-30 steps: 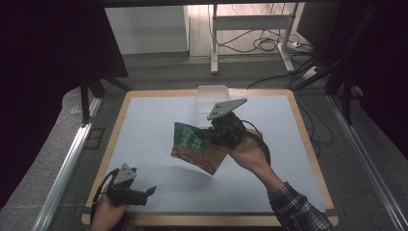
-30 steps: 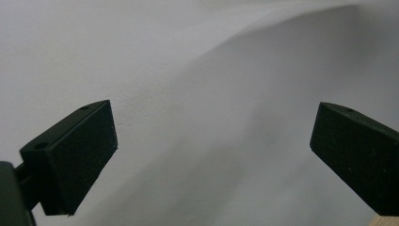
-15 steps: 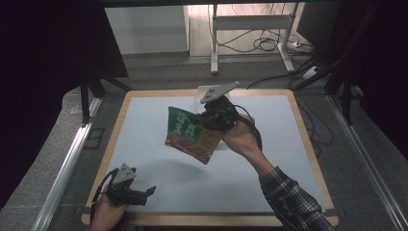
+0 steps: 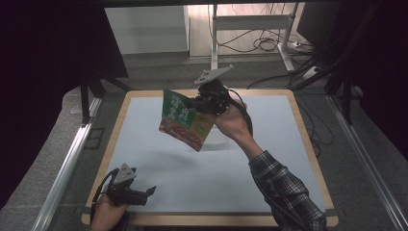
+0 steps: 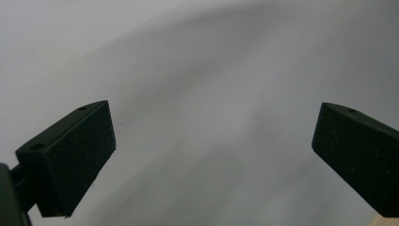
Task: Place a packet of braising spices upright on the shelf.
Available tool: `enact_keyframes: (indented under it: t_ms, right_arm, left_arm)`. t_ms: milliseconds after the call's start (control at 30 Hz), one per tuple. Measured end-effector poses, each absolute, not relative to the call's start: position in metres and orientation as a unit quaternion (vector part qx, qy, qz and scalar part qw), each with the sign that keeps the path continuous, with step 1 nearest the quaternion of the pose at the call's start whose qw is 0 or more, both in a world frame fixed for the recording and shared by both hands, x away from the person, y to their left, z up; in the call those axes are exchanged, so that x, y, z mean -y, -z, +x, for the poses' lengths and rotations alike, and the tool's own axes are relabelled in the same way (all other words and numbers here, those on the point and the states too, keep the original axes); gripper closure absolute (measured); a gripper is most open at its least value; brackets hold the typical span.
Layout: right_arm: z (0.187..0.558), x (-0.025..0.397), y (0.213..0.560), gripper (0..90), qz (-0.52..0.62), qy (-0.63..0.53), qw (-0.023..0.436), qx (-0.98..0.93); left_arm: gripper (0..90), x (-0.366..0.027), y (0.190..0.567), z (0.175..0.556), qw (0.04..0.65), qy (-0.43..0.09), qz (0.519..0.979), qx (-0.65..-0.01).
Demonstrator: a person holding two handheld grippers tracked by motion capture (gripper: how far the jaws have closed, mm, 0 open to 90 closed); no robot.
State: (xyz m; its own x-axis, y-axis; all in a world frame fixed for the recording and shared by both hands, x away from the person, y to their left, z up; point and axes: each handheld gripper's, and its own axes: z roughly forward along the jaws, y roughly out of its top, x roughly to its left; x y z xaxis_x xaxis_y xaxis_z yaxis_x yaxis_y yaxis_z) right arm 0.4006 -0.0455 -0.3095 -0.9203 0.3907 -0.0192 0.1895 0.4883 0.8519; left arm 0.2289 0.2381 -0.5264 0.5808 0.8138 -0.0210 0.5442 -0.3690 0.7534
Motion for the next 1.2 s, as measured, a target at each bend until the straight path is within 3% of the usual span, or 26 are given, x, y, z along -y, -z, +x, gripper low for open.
enact_keyframes:
  t_ms: [1200]
  right_arm:
    - [0.498, 0.02, 0.297, 89.2, 0.21, -0.493, 0.159, -0.829]
  left_arm:
    - [0.0, -0.24, 0.527, 0.229, 0.38, -0.176, 0.805, -0.421]
